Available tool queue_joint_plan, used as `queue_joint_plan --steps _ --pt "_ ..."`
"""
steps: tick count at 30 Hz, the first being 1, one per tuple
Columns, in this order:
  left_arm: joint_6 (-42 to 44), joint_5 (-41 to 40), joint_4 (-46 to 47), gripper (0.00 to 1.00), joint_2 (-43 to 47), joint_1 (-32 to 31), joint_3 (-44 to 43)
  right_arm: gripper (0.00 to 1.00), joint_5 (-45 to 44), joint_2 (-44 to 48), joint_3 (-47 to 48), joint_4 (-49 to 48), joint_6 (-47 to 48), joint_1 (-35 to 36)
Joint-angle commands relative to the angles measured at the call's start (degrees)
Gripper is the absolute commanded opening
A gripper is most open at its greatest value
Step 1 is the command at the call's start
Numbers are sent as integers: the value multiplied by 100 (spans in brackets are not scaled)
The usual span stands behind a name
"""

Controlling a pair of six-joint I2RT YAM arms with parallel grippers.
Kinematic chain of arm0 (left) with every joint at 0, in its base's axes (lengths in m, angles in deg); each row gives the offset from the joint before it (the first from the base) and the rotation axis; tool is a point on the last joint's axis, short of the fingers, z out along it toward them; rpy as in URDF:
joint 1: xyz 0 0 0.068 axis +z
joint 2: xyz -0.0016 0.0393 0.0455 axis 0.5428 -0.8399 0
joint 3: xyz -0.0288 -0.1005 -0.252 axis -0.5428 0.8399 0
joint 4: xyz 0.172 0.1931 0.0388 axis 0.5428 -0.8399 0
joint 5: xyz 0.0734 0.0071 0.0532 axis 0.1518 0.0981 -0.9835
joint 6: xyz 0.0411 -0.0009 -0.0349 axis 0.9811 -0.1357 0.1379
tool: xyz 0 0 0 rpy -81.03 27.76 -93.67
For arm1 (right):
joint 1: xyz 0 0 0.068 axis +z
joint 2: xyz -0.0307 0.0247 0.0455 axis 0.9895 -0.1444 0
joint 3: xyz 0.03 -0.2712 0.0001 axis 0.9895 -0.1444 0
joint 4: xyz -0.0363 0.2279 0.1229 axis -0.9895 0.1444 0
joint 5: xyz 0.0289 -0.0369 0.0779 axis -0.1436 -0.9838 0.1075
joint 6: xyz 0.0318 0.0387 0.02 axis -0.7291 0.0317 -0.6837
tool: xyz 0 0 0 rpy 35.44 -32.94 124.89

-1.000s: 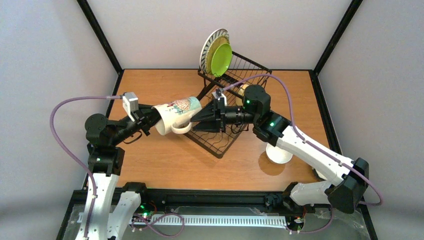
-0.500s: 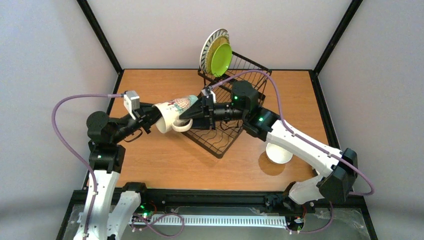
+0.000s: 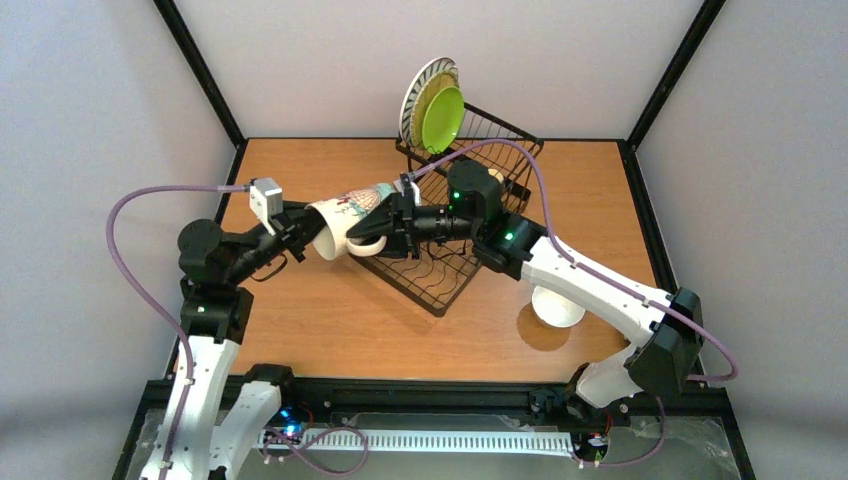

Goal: Load the mixed dishes into the dish rack
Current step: Pass from the left arm to the right

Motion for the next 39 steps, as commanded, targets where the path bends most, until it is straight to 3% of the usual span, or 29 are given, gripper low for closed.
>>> queue_joint_plan --steps 1,17,21,27,31,39 --pt "184 19 407 0 47 -236 -182 85 11 -144 161 -51 -92 239" --pt "273 40 309 1 -73 -330 -150 51 120 -398 198 -489 -181 487" --pt "228 33 299 5 -100 -344 -155 34 202 -434 143 -633 -180 488" --pt "132 -151 209 21 -157 -348 -165 4 331 -467 75 -800 -153 487" --pt "-2 -423 39 43 -172 -348 -210 2 356 -426 -23 -1009 -189 488" --pt "-45 -721 -352 64 -246 -348 -262 2 258 -273 -180 -1231 -138 453"
